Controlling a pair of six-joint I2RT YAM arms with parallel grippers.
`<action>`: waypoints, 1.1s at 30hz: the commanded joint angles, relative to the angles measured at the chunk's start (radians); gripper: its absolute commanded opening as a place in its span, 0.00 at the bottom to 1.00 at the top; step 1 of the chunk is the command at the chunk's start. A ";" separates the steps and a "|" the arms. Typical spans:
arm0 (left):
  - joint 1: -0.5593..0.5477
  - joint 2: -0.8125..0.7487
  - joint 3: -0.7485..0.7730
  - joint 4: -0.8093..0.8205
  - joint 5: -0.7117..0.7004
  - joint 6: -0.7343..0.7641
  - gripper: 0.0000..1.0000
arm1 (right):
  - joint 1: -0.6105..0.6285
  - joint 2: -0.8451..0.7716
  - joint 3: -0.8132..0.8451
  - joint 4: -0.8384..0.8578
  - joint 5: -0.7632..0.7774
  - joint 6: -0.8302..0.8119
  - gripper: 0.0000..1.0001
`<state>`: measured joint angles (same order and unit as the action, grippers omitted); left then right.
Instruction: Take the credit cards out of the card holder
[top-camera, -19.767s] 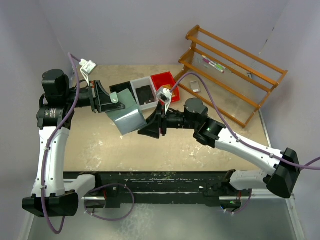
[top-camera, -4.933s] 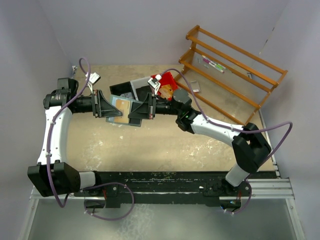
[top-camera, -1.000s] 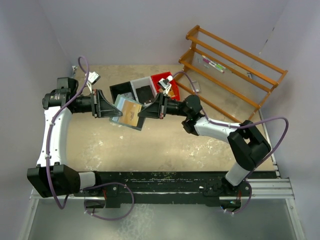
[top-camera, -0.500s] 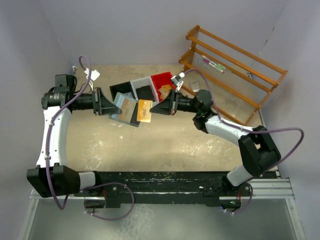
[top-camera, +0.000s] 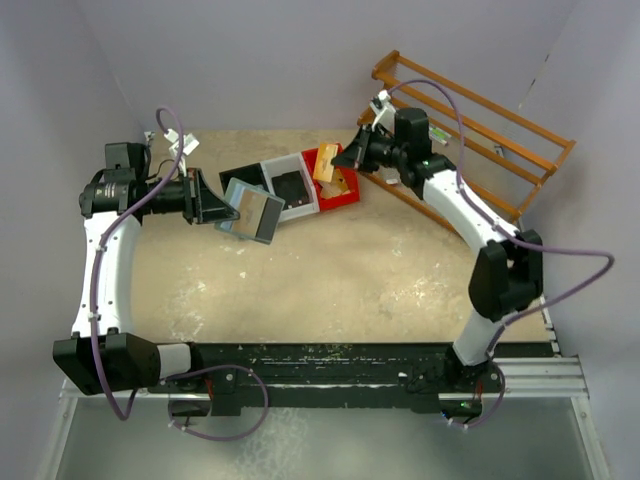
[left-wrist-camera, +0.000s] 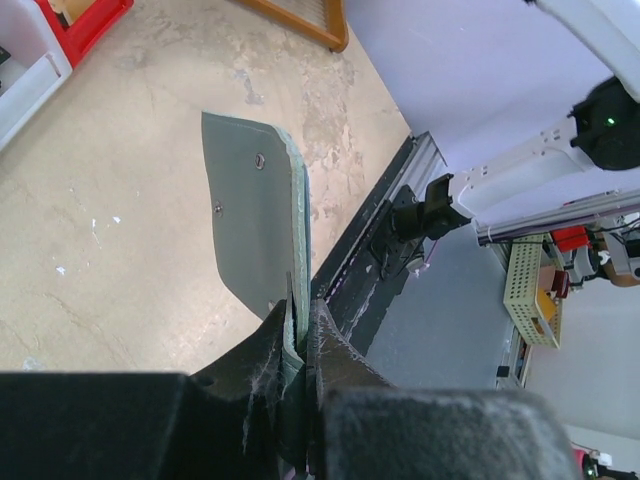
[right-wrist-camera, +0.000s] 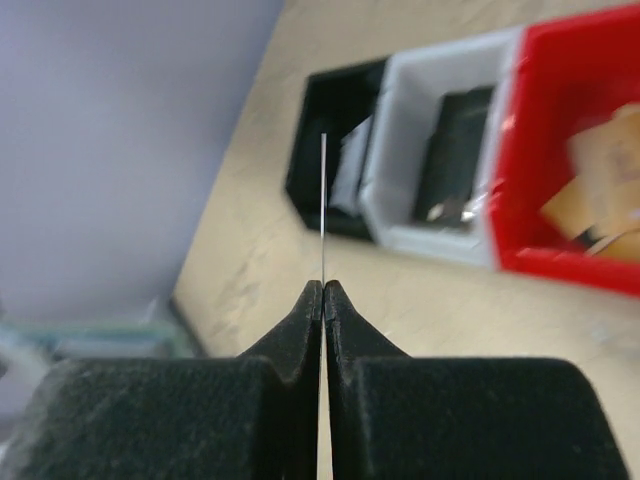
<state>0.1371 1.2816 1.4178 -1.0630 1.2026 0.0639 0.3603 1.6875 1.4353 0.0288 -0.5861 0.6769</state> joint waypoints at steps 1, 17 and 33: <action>0.004 -0.002 0.046 0.001 0.045 0.024 0.01 | -0.007 0.194 0.273 -0.296 0.232 -0.224 0.00; 0.004 0.035 0.039 -0.073 0.075 0.125 0.01 | -0.006 0.592 0.638 -0.432 0.392 -0.371 0.00; 0.004 0.044 0.043 -0.107 0.103 0.146 0.02 | 0.011 0.639 0.624 -0.362 0.355 -0.369 0.24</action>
<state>0.1371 1.3251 1.4178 -1.1492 1.2316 0.1703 0.3618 2.3390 2.0209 -0.3447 -0.2455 0.3271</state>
